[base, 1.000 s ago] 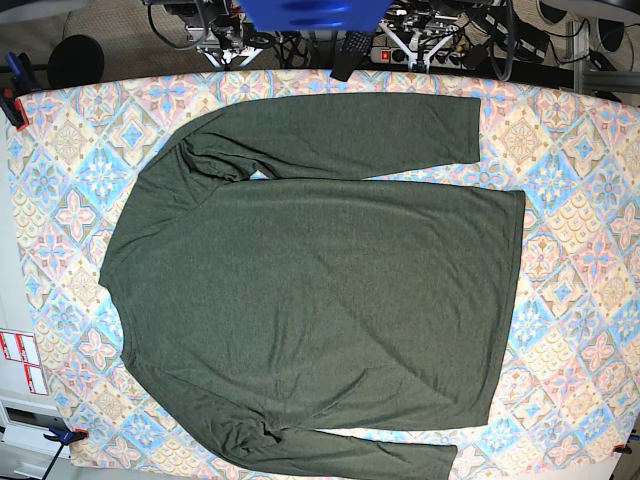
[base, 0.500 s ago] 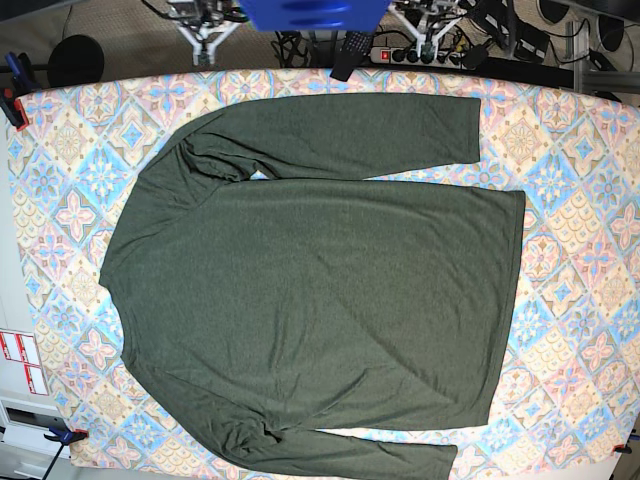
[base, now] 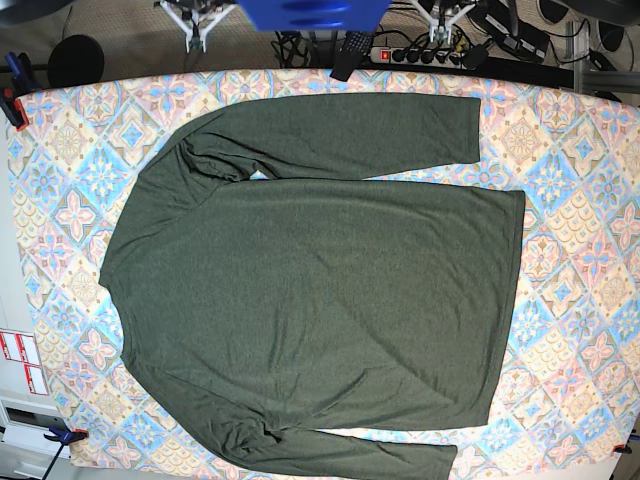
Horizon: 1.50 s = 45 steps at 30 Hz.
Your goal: Fold the T-shirt properly
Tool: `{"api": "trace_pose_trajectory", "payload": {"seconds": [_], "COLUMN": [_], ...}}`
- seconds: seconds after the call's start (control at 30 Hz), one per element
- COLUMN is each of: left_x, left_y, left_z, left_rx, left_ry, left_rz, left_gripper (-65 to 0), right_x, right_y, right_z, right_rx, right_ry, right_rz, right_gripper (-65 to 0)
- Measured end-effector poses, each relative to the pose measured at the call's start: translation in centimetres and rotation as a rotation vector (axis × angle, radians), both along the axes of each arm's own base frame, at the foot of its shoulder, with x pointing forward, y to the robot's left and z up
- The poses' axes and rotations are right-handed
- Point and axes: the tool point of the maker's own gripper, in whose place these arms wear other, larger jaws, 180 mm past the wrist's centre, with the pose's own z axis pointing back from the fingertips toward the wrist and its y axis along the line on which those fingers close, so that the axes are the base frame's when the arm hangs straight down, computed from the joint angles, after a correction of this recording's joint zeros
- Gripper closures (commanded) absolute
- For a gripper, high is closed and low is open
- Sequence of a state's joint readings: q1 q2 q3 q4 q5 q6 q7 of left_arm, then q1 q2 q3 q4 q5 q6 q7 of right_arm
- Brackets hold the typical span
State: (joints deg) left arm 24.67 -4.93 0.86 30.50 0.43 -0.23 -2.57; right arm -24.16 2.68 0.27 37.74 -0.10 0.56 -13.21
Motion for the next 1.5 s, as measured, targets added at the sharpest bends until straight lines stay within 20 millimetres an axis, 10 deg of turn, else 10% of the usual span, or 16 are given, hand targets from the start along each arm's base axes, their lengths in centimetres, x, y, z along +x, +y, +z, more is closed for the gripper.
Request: {"api": "trace_pose_trajectory", "payload": {"seconds": [0.4, 0.77, 1.5], "left_x": [1.0, 2.1, 6.2], "left_y": [1.6, 0.9, -1.1], "left_z": [3.9, 8.3, 16.5], "left_rx": [0.02, 0.006, -0.027], "left_ry": [-0.137, -0.252, -0.464], "left_rz": [-0.051, -0.079, -0.106], "left_gripper": [0.0, 0.0, 0.0], "right_x": [0.2, 4.1, 8.3], "right_y": [-1.9, -7.9, -4.8], "right_z": [3.0, 8.2, 16.8], "right_rx": [-0.041, -0.181, -0.144], "right_ry": [-0.097, -0.283, -0.454], "right_rz": [0.036, -0.039, 0.077], "right_gripper": [0.0, 0.0, 0.0]}}
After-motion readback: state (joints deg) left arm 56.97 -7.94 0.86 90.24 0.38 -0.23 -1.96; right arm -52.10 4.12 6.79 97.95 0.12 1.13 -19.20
